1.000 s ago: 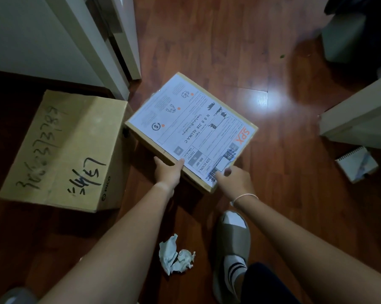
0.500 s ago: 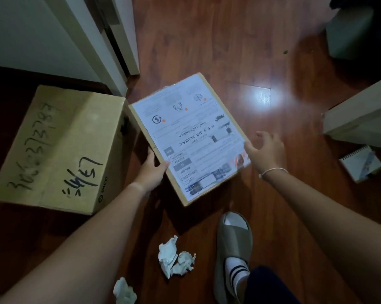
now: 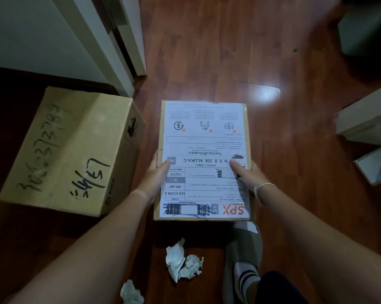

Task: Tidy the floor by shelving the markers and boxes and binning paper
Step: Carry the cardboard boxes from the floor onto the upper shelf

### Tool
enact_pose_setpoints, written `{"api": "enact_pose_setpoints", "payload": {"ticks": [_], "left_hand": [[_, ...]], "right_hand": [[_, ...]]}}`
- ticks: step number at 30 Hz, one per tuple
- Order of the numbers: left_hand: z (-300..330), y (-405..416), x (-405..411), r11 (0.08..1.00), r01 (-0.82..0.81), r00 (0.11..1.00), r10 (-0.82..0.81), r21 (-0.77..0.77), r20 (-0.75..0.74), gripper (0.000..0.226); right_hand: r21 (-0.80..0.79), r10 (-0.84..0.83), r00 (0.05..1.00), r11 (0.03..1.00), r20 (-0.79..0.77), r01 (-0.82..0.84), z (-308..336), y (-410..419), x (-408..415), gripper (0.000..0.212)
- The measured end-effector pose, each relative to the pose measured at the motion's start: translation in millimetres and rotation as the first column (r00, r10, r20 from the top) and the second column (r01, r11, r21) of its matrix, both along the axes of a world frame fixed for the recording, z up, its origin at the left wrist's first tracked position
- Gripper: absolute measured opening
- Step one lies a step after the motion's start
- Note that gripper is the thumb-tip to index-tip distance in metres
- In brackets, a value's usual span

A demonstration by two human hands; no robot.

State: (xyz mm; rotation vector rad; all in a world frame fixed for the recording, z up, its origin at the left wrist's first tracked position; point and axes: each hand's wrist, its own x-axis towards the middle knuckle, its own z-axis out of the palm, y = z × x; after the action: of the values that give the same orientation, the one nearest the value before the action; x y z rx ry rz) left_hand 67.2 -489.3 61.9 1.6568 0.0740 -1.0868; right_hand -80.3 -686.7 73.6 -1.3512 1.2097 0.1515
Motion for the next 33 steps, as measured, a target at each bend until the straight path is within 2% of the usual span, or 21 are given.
{"api": "enact_pose_setpoints", "payload": {"ticks": [3,7,12,18,22,25,33], "left_hand": [[17,-2,0,1.0,0.016,0.999,-0.017,0.016,0.028,0.048],[69,-9,2,0.999,0.039,0.998,-0.04,0.026,0.046,0.054],[183,-17,11,0.997,0.068,0.978,-0.062,-0.022,0.202,0.05],[341,11,18,0.988,0.081,0.931,-0.029,-0.128,0.364,0.052],[455,62,28,0.985,0.057,0.85,0.037,-0.161,0.526,0.049],[531,113,33,0.985,-0.015,0.767,0.122,-0.172,0.63,0.048],[656,273,15,0.941,-0.197,0.582,0.339,-0.275,0.739,0.05]], "right_hand": [[-0.025,-0.029,0.999,0.999,0.013,0.029,14,-1,-3,0.041],[-0.056,-0.04,0.998,0.998,0.051,0.043,60,-4,-5,0.036],[-0.165,-0.024,0.987,0.985,0.157,0.05,165,-15,0,0.045],[-0.274,0.039,0.928,0.959,0.37,0.069,313,-1,13,0.032],[-0.301,0.163,0.845,0.954,0.51,-0.003,424,35,27,0.029],[-0.329,0.269,0.74,0.942,0.616,-0.069,501,76,42,0.038],[-0.341,0.421,0.466,0.906,0.778,-0.249,624,209,86,0.045]]}}
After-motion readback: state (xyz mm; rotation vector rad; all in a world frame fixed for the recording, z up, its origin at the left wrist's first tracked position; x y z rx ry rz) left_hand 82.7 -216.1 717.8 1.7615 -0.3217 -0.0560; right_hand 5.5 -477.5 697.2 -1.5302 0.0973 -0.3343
